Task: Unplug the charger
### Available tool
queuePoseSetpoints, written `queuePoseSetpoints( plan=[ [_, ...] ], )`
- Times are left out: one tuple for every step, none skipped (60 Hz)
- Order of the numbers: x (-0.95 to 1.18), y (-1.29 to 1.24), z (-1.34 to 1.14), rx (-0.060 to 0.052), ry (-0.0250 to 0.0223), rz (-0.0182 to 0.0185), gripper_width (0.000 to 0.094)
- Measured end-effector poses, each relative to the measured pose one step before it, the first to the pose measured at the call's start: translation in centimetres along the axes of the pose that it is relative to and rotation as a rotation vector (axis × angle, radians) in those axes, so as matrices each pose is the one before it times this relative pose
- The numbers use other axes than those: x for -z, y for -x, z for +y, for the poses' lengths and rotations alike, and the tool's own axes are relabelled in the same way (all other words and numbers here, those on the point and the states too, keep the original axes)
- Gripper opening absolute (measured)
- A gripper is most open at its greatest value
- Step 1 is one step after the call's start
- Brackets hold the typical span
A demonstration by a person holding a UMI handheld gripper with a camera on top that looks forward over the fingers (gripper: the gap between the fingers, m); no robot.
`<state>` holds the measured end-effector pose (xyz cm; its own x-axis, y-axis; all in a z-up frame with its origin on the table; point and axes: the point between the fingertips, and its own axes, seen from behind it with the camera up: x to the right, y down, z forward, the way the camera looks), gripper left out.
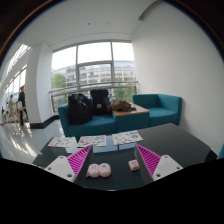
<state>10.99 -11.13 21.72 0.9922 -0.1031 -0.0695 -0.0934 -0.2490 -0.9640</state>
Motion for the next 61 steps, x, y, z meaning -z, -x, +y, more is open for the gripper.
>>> queuePoseSetpoints(
  plan=[
    [0.861,0.546,0.436,-0.0005,-0.00465,-0.00489,0.0839],
    [0.927,0.484,-0.180,0.0025,0.00099,-0.00702,0.0838],
    [0.675,0.516,0.125,0.0035,0.00025,-0.00578,0.0840],
    [0.630,0.453,0.206,0.0040,0.00081,-0.00485,0.0839],
    [0.634,0.398,0.287,0.0039,0.00269,-0.00289,0.0837],
    [0.636,0.351,0.377,0.0055,0.00379,-0.00166,0.0838],
    [0.659,0.392,0.361,0.0081,0.00420,-0.00222,0.0840],
    [0.612,0.404,0.379,0.0088,0.00410,-0.00242,0.0842],
    [0.346,0.644,1.080,0.0065,-0.00029,-0.00060,0.0844],
    [0.486,0.383,0.449,0.0049,0.00591,-0.00097,0.0842],
    [0.410,0.377,0.472,0.0036,0.00805,-0.00140,0.0839],
    [0.462,0.385,0.514,0.0034,0.00942,-0.00227,0.0840],
    [0.445,0.455,0.486,0.0056,0.00987,-0.00507,0.0839],
    [0.400,0.526,0.550,0.0074,0.00952,-0.00872,0.0842],
    [0.162,0.721,1.414,0.0086,0.00376,-0.00940,0.0841],
    [1.179,0.244,0.227,0.0061,0.01257,-0.00962,0.0844],
    [0.359,0.337,0.404,0.0054,0.00886,-0.00563,0.0849],
    [0.366,0.302,0.296,0.0038,0.00608,-0.00507,0.0853],
    [0.371,0.373,0.106,0.0006,0.00325,-0.00463,0.0850],
    [0.355,0.282,0.138,-0.0016,0.00130,-0.00424,0.0853],
    [0.353,0.293,0.117,-0.0020,0.00004,-0.00529,0.0852],
    [0.379,0.306,0.099,-0.0006,0.00007,-0.00724,0.0852],
    [0.402,0.338,0.044,0.0012,0.00060,-0.00840,0.0852],
    [0.324,0.269,0.083,0.0020,0.00023,-0.00761,0.0850],
    [-0.053,0.353,0.384,0.0031,-0.00314,-0.00284,0.0850],
    [0.497,0.137,0.013,0.0030,-0.00215,-0.00094,0.0851],
    [0.207,-0.040,-0.093,0.0028,-0.00361,0.00111,0.0850],
    [0.166,-0.033,-0.070,0.0031,-0.00343,0.00200,0.0851],
    [0.209,-0.045,-0.075,0.0040,-0.00260,0.00092,0.0850],
    [0.157,-0.003,-0.067,0.0033,-0.00251,-0.00095,0.0851],
    [0.160,0.022,-0.050,0.0006,-0.00215,-0.00197,0.0851],
    [0.534,0.265,0.024,-0.0012,-0.00204,-0.00083,0.0849],
    [0.095,0.087,0.069,-0.0024,-0.00156,-0.00024,0.0850],
    [0.224,-0.008,-0.003,-0.0016,-0.00071,0.00029,0.0848],
    [0.068,-0.010,-0.075,-0.0008,-0.00134,0.00033,0.0849],
    [0.103,-0.012,-0.031,0.0002,-0.00269,0.00032,0.0850],
    [0.128,-0.031,-0.054,0.0006,-0.00231,0.00018,0.0850],
    [0.110,0.000,-0.033,0.0013,-0.00146,-0.00017,0.0850],
    [0.108,0.019,0.000,0.0016,-0.00039,-0.00082,0.0849],
    [0.235,0.128,0.079,0.0021,0.00006,0.00026,0.0848],
    [0.286,0.003,0.078,0.0013,0.00146,-0.00033,0.0848],
    [0.104,0.007,0.007,-0.0004,0.00189,0.00008,0.0849],
    [0.134,0.001,0.025,-0.0016,0.00130,-0.00047,0.0849],
    [0.118,0.039,0.001,-0.0027,-0.00070,-0.00095,0.0848],
    [0.143,0.012,-0.018,-0.0025,-0.00158,-0.00139,0.0848],
    [0.153,0.022,-0.013,-0.0020,-0.00197,-0.00177,0.0846],
    [0.155,0.007,0.005,-0.0020,-0.00118,-0.00107,0.0846],
    [0.129,-0.017,0.012,-0.0020,-0.00117,-0.00011,0.0845],
    [0.159,-0.038,0.014,-0.0022,-0.00106,0.00086,0.0846],
    [-0.596,-0.017,-0.048,-0.0026,-0.00235,0.00092,0.0847],
    [0.474,-0.024,0.056,-0.0015,-0.00038,0.00227,0.0849],
    [0.122,-0.027,0.000,-0.0015,-0.00148,0.00067,0.0848],
    [0.106,-0.030,-0.033,-0.0015,-0.00176,0.00040,0.0851],
    [0.115,0.000,-0.003,-0.0019,-0.00142,0.00064,0.0852],
    [0.144,-0.042,-0.020,-0.0015,-0.00168,0.00198,0.0848],
    [0.115,-0.047,0.020,-0.0007,-0.00122,0.00226,0.0849],
    [-0.517,-0.028,-0.004,0.0007,-0.00033,0.00140,0.0848],
    [0.048,-0.019,0.037,0.0020,-0.00118,0.00148,0.0849],
    [0.025,-0.020,0.002,0.0017,-0.00117,0.00099,0.0848],
    [0.040,-0.004,0.010,-0.0003,0.00020,0.00020,0.0847],
    [0.063,-0.017,0.030,-0.0012,0.00142,-0.00052,0.0847]
  ],
)
